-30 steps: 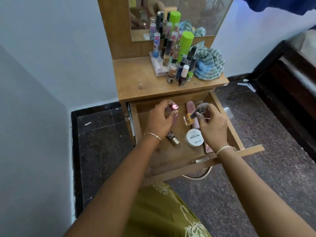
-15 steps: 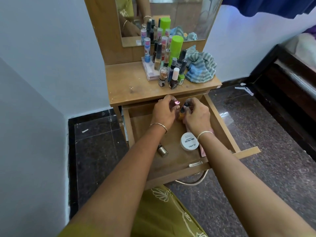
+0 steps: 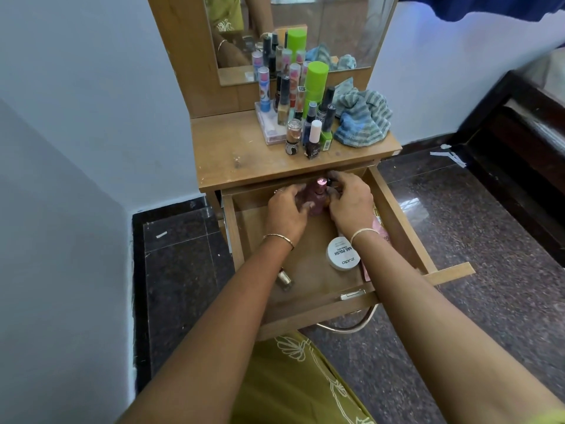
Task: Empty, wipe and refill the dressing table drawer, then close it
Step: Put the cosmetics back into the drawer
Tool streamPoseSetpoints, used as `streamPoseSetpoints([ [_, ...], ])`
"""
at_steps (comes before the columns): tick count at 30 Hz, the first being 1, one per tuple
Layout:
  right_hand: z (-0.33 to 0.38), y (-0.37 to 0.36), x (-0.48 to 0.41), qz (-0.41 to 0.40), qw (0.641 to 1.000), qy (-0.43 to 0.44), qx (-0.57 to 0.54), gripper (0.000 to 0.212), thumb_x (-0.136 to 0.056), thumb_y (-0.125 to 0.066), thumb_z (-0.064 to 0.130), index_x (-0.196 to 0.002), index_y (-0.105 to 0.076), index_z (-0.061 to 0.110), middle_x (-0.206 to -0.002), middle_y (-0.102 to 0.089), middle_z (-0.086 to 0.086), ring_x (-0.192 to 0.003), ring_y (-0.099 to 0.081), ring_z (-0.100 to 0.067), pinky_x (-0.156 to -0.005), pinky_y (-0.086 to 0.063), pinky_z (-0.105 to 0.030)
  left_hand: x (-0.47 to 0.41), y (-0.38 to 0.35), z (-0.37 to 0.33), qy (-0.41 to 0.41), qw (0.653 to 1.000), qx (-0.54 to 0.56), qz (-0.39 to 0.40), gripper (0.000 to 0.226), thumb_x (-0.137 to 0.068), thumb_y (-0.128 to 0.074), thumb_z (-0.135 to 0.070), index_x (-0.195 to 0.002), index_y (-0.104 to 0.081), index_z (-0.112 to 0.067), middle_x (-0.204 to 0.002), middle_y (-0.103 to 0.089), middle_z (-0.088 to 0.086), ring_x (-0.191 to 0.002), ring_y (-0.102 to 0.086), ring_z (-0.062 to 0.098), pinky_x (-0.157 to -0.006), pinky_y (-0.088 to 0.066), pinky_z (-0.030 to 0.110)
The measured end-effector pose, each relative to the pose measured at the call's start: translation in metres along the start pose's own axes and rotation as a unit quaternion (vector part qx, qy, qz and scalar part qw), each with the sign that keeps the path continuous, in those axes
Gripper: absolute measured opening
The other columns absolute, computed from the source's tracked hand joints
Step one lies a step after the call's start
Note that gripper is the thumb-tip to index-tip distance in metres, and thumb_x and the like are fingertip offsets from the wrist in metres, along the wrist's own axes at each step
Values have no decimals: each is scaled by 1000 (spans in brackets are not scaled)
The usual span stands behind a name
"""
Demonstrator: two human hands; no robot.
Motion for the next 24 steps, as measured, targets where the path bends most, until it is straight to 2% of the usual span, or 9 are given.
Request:
streamPoseSetpoints([
  [2,-3,4,3,-6,1000,-14,-11,39,-83,-63,5,-121,-64,15,-116,-64,-3,-100,-60,-14,-85,-34,-10,10,3,2,-45,985,-149,68,39,-82,-65,-7,-121,-59,-11,-119,-61,11,-109,-58,27,-93,-45,32],
  [4,-3,10,8,-26,999,-32,-30,41,-81,-63,4,-120,-63,17,-113,-64,-1,-85,-58,-3,-82,-34,-5,24,5,6,-75,945,-279,156,36,-83,-55,1,-116,-59,-10,-115,-57,17,-110,-56,34,-92,-46,37],
  [6,-1,17,16,-43,998,-33,-42,38,-81,-63,4,-117,-63,17,-105,-65,1,-80,-58,0,-84,-47,-15,37,8,12,-69,907,-340,240,36,-82,-53,4,-112,-62,-13,-117,-54,17,-110,-54,34,-92,-46,37],
  [8,1,22,25,-48,997,-26,-48,35,-82,-63,5,-115,-63,16,-103,-64,1,-84,-60,-6,-86,-52,-29,49,9,17,-55,868,-384,310,38,-77,-63,2,-110,-62,-18,-119,-50,14,-111,-52,32,-89,-45,34],
  [12,0,31,42,-31,997,-40,-51,27,-81,-65,11,-107,-64,19,-101,-64,2,-88,-60,-13,-85,-52,-33,68,13,24,-47,809,-458,365,39,-73,-70,-4,-108,-62,-21,-122,-48,12,-110,-53,30,-86,-48,34],
  [15,-1,36,52,-13,998,-47,-51,15,-82,-63,11,-94,-64,18,-93,-66,0,-82,-61,-16,-80,-52,-34,76,14,24,-59,793,-483,367,30,-80,-64,-7,-108,-63,-18,-123,-49,12,-110,-54,30,-90,-49,37],
  [20,-6,38,55,25,997,-60,-42,5,-84,-63,12,-88,-65,15,-86,-67,2,-80,-63,-17,-78,-53,-35,80,13,23,-57,774,-500,385,33,-77,-69,-4,-109,-67,-15,-120,-58,6,-106,-60,26,-90,-52,39],
  [22,-10,37,55,29,997,-66,-37,5,-84,-64,13,-89,-65,15,-86,-68,3,-80,-63,-17,-78,-52,-34,78,11,24,-63,780,-486,389,33,-77,-72,-8,-109,-67,-15,-119,-59,6,-106,-60,26,-89,-51,38],
  [24,-14,36,52,32,996,-73,-33,8,-84,-63,13,-90,-67,16,-86,-68,3,-81,-64,-18,-79,-52,-34,73,9,24,-70,811,-444,374,36,-77,-75,-15,-111,-63,-16,-119,-58,7,-106,-58,27,-85,-49,33],
])
Point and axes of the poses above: each hand's wrist, its own x-axis away from the middle knuckle, its own y-axis out of the back of the hand, z = x × y, the point moved 6 cm from there along -x, towards the middle knuckle
